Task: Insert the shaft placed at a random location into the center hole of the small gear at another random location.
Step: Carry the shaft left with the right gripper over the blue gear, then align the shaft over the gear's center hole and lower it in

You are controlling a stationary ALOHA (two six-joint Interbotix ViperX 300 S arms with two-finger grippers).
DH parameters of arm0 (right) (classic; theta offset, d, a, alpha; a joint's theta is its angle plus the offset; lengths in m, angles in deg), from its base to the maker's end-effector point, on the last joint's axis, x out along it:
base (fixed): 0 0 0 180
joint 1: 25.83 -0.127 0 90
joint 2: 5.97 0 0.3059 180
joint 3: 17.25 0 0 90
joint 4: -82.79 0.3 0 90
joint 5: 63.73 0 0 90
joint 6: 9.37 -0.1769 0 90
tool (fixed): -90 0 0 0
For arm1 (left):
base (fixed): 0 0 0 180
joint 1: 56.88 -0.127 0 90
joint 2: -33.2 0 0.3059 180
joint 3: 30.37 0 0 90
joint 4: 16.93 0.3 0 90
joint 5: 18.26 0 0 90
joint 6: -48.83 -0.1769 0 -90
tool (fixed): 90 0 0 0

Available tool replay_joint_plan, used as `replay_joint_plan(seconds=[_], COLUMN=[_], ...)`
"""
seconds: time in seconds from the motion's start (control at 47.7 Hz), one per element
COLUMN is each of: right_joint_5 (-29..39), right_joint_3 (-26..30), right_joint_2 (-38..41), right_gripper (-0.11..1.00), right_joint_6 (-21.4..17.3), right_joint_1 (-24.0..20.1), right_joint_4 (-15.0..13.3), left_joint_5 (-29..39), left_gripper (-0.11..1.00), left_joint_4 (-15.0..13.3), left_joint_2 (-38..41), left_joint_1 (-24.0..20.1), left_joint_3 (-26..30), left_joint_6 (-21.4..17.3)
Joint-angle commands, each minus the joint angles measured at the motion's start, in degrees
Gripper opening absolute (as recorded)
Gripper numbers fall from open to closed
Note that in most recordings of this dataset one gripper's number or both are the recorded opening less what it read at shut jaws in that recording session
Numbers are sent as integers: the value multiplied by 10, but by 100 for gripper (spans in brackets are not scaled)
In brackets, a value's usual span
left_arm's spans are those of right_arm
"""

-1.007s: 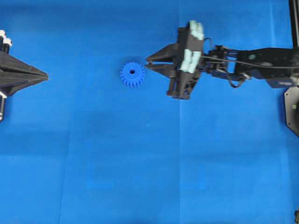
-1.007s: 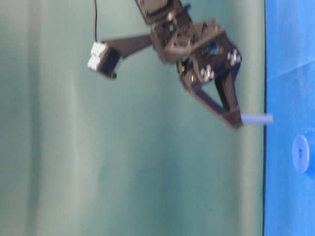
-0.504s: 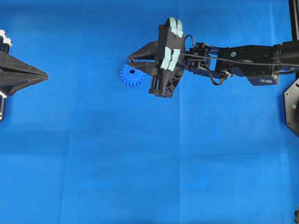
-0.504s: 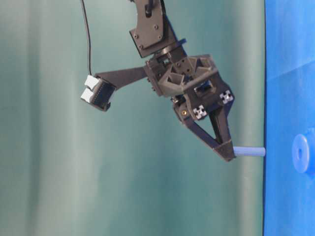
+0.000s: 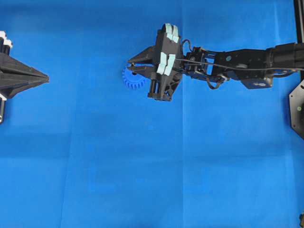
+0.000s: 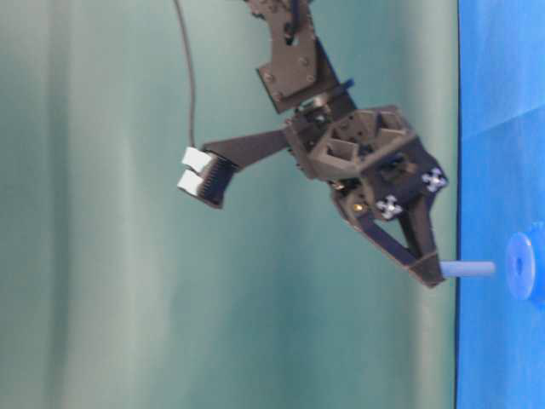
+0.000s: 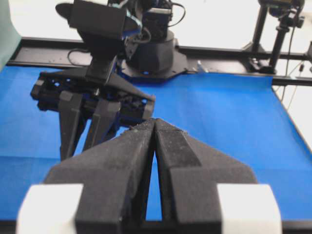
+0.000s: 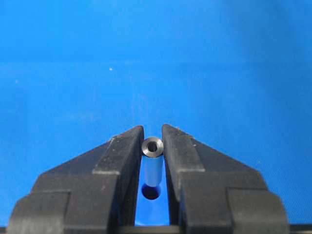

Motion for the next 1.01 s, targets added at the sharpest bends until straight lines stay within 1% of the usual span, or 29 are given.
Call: replay_joint_plan(seconds=[0.0,0.65,0.986], right_joint_5=[-15,-16,-23], right_joint_3=[13,10,14], right_joint_2=[-1,16,37], right_gripper=[4,4,4], right_joint_6=[0,-3,-3], right_joint_1=[2,2,4], right_joint_4=[2,4,4], left_joint_5=[-3,-3,-3], left_gripper=[0,0,0], left_joint_4=[0,0,0], left_joint_2=[3,3,4], left_joint_1=[2,3,3], left_joint_3=[5,5,4], left_joint_6=[1,1,1])
